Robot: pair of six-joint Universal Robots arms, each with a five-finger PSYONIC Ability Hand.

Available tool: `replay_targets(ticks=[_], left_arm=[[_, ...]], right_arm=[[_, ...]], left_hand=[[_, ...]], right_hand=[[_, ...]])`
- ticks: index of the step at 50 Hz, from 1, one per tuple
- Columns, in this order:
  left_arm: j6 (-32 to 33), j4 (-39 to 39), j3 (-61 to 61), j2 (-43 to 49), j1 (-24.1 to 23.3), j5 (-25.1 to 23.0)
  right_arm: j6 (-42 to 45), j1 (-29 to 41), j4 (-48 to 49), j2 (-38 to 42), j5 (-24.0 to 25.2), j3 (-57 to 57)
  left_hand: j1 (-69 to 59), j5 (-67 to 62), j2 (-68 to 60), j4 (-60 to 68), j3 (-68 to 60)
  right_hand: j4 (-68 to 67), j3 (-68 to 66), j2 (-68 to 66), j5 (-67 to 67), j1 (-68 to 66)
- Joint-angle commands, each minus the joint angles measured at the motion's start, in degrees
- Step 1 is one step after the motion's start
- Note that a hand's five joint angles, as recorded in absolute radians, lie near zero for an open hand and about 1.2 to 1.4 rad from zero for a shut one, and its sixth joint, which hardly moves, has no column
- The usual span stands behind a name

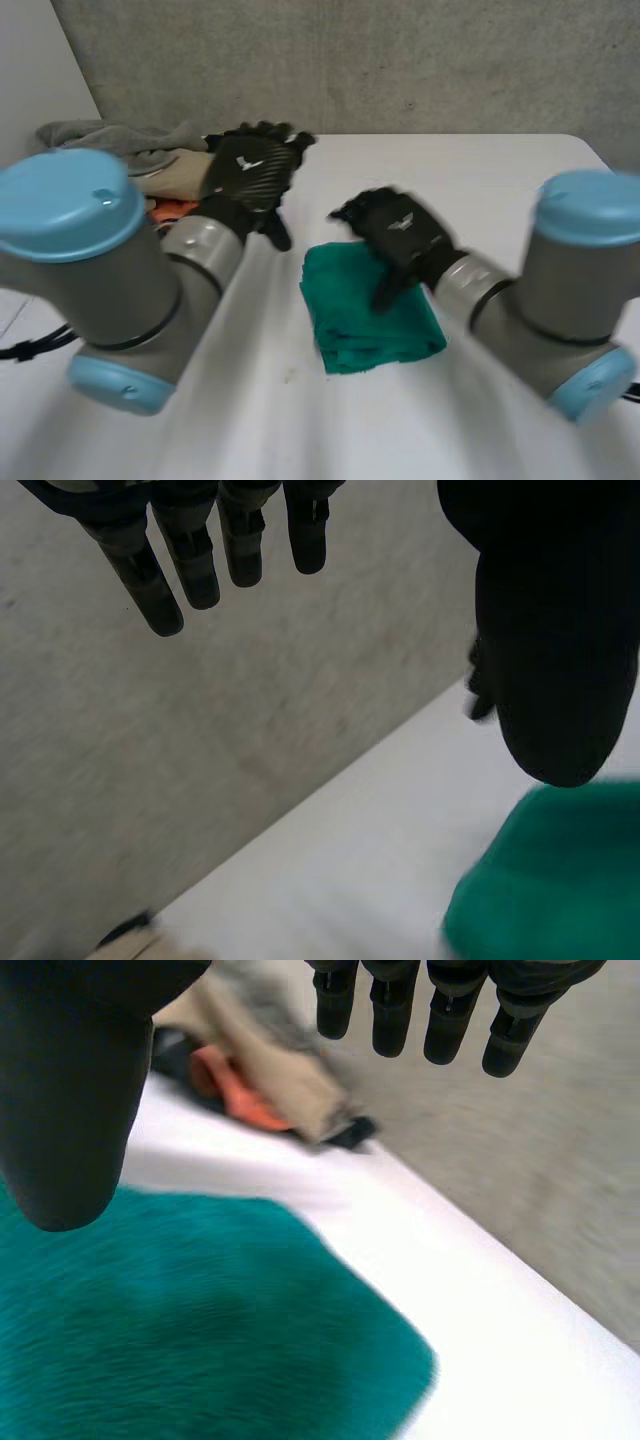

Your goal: Fold the laundry.

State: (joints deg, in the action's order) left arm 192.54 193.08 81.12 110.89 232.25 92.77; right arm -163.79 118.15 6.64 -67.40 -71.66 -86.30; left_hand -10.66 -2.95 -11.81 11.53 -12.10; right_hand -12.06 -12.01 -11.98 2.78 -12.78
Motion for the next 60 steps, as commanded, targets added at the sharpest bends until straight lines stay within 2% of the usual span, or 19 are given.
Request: replay_targets(ticks=[1, 3, 8, 10, 17, 19, 27, 34, 39, 40, 43, 44, 47, 48, 51, 54, 60], left_arm=[[-5.33, -1.74, -11.23, 10.28, -6.10, 0.04], [-5.42, -3.14, -13.43, 13.02, -6.81, 0.04], [-5.68, -9.99, -18.45, 20.32, -7.60, 0.83], [-5.60, -13.16, -19.16, 22.78, -7.69, 2.32], [-5.33, -17.21, -18.28, 26.91, -8.04, 8.82], [-5.25, -18.09, -17.67, 27.18, -8.04, 9.18], [-5.33, -19.59, -17.13, 25.96, -8.13, 8.74], [-5.33, -18.80, -17.22, 16.30, -7.43, 6.90], [-5.16, -17.83, -17.22, 11.63, -5.58, 0.93], [-5.07, -17.83, -17.22, 10.50, -4.53, -2.21], [-5.07, -18.09, -17.57, 9.17, -3.30, -7.76], [-5.16, -18.36, -17.84, 8.47, -2.86, -12.05], [-5.16, -18.53, -18.10, 7.59, -2.59, -18.84], [-5.24, -18.71, -18.19, 6.97, -2.42, -23.12], [-5.42, -19.23, -18.28, 6.09, -1.72, -29.38], [-5.42, -19.59, -18.37, 6.00, -1.45, -31.33], [-5.42, -19.59, -18.45, 6.00, -1.54, -31.16]], right_arm=[[-10.32, -8.28, -7.86, -2.04, 0.65, 1.13], [-10.14, -8.46, -10.32, -0.99, 0.91, 2.27], [-9.01, -8.28, -14.28, 7.35, 0.91, 6.66], [-8.39, -8.28, -14.29, 9.12, 0.73, 7.64], [-3.03, -8.37, -14.38, 15.54, -0.14, 9.92], [-0.58, -8.37, -14.29, 16.24, -0.58, 10.01], [3.22, -8.90, -14.20, 14.67, -2.87, 9.32], [2.95, -9.25, -9.99, 8.00, -4.45, 3.79], [1.90, -9.43, -4.20, 1.06, -4.80, -5.95], [1.46, -9.43, -3.75, 0.61, -4.80, -7.29], [-1.51, -9.69, -2.61, -0.27, -4.02, -11.94], [-2.49, -9.78, -2.34, -0.27, -3.75, -12.83], [-5.13, -10.13, -1.46, -0.27, -2.44, -15.38], [-5.66, -10.04, -1.02, -0.19, -1.91, -15.73], [-6.80, -10.13, 1.17, 0.25, 0.11, -16.26], [-7.33, -9.87, 2.84, 0.78, 1.34, -16.27], [-8.03, -9.69, 4.87, 4.38, 1.88, -14.42]], left_hand=[[-0.90, 1.39, 0.25, 0.03, 0.54], [-1.24, 1.05, -0.08, 0.37, 0.20], [-1.91, 0.38, -0.76, 1.04, -0.47], [-2.08, 0.21, -0.93, 1.21, -0.64], [-1.91, 0.38, -0.76, 1.04, -0.47], [-2.08, 0.21, -0.93, 1.21, -0.64], [-1.91, 0.38, -0.76, 1.04, -0.47], [-0.90, 1.39, 0.25, 0.04, 0.54], [-1.41, 0.88, -0.25, 0.54, 0.04], [-1.57, 0.72, -0.42, 0.70, -0.13], [-1.74, 0.55, -0.59, 0.87, -0.30], [-2.24, 0.05, -1.09, 1.37, -0.80], [-2.59, -0.29, -1.43, 1.72, -1.14], [-2.75, -0.46, -1.60, 1.88, -1.31], [-3.09, -0.80, -1.94, 2.22, -1.65], [-3.09, -0.80, -1.94, 2.22, -1.65], [-3.09, -0.80, -1.94, 2.22, -1.65]], right_hand=[[2.06, 2.01, 1.98, -2.78, 2.78], [2.06, 2.01, 1.98, -2.78, 2.78], [2.06, 2.01, 1.98, -2.78, 2.78], [2.06, 2.01, 1.98, -2.78, 2.78], [2.06, 2.01, 1.98, -2.78, 2.78], [2.06, 2.01, 1.98, -2.78, 2.78], [2.06, 2.01, 1.98, -2.78, 2.78], [2.06, 2.01, 1.98, -2.78, 2.78], [2.06, 2.01, 1.98, -2.78, 2.78], [2.06, 2.01, 1.98, -2.78, 2.78], [2.06, 2.01, 1.98, -2.78, 2.78], [2.06, 2.01, 1.98, -2.78, 2.78], [2.06, 2.01, 1.98, -2.78, 2.78], [2.06, 2.01, 1.98, -2.78, 2.78], [2.06, 2.01, 1.98, -2.78, 2.78], [2.06, 2.01, 1.98, -2.78, 2.78], [1.47, 1.42, 1.40, -2.20, 2.20]])
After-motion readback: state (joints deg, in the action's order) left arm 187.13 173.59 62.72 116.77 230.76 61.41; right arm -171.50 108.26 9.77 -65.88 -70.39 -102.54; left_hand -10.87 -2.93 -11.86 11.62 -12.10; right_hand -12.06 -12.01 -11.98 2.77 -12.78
